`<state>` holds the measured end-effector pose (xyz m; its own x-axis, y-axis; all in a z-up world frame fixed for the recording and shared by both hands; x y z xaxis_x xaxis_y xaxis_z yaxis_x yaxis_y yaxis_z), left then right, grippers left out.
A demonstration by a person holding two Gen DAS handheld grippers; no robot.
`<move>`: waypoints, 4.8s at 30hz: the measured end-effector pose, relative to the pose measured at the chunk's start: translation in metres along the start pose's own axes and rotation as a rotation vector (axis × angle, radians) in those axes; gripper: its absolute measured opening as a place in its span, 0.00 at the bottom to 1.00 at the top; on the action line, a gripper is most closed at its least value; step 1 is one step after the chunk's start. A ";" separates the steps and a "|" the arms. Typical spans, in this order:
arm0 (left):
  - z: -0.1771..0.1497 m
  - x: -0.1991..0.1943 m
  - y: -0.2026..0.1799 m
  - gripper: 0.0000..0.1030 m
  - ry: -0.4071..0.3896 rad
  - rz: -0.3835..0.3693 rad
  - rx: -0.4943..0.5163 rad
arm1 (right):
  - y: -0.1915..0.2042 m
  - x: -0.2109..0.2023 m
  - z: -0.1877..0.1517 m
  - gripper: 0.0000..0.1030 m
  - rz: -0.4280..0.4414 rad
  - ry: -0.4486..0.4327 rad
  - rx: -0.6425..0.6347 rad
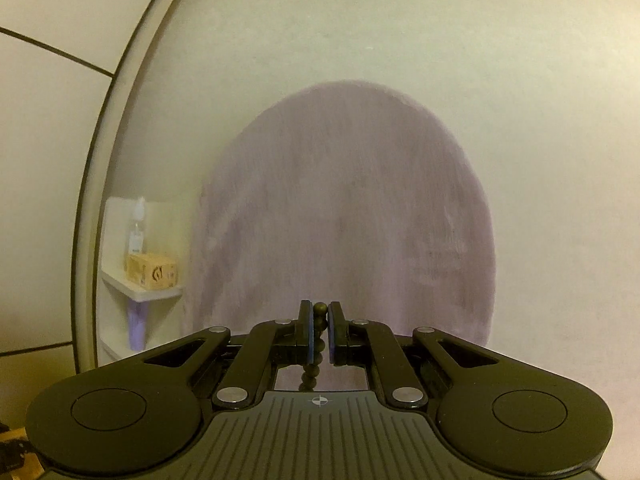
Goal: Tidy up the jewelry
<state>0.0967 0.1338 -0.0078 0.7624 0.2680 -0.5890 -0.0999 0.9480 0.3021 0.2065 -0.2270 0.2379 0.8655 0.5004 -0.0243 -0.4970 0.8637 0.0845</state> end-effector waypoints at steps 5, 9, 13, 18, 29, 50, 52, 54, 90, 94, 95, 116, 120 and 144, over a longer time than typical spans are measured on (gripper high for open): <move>0.000 0.000 0.000 0.05 0.000 -0.002 -0.003 | 0.009 0.001 0.006 0.07 0.023 -0.005 -0.007; -0.001 0.000 0.001 0.05 0.000 -0.005 -0.004 | 0.017 0.004 0.008 0.07 0.047 -0.007 -0.001; -0.002 0.000 0.001 0.05 -0.001 -0.007 -0.005 | 0.029 0.010 0.012 0.07 0.088 -0.006 0.004; -0.002 0.000 0.001 0.05 0.000 -0.007 -0.004 | 0.052 0.020 0.020 0.07 0.155 -0.012 0.002; -0.003 -0.001 0.001 0.05 -0.001 -0.010 -0.006 | 0.118 0.047 0.033 0.07 0.322 -0.009 -0.008; -0.002 -0.002 0.002 0.05 -0.002 -0.015 -0.015 | 0.167 0.128 -0.062 0.07 0.432 0.403 0.027; -0.002 -0.002 0.002 0.05 -0.002 -0.015 -0.015 | 0.164 0.134 -0.078 0.07 0.436 0.471 0.048; -0.002 -0.001 0.003 0.05 -0.001 -0.015 -0.017 | 0.159 0.134 -0.095 0.07 0.447 0.549 0.065; -0.003 0.005 0.005 0.05 0.009 -0.014 -0.016 | 0.157 0.129 -0.235 0.07 0.803 0.862 -0.287; -0.003 0.005 0.005 0.05 0.008 -0.014 -0.016 | 0.157 0.131 -0.221 0.07 0.837 0.845 -0.208; -0.003 0.005 0.005 0.05 0.009 -0.013 -0.016 | 0.159 0.130 -0.219 0.07 0.849 0.841 -0.203; -0.006 0.007 0.007 0.05 0.009 -0.011 -0.016 | 0.103 0.101 -0.225 0.31 0.679 0.815 -0.132; -0.006 0.006 0.006 0.05 0.009 -0.010 -0.015 | 0.065 0.080 -0.241 0.36 0.547 0.826 -0.049; -0.003 0.004 0.004 0.05 0.011 -0.008 -0.002 | -0.090 -0.027 -0.317 0.43 -0.238 0.698 0.345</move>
<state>0.0977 0.1389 -0.0111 0.7562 0.2620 -0.5995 -0.0952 0.9506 0.2954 0.2079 -0.2984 -0.0843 0.6502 0.3265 -0.6861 -0.1582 0.9414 0.2980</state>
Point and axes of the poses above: each gripper's, at about its wrist camera, not at the fingertips, and x roughly the way its jaws point, y to its left, z to its top, the point moved 2 cm from there along x, roughly the way its jaws point, and after that the axes turned 14 degrees about x, right-handed, at the moved point
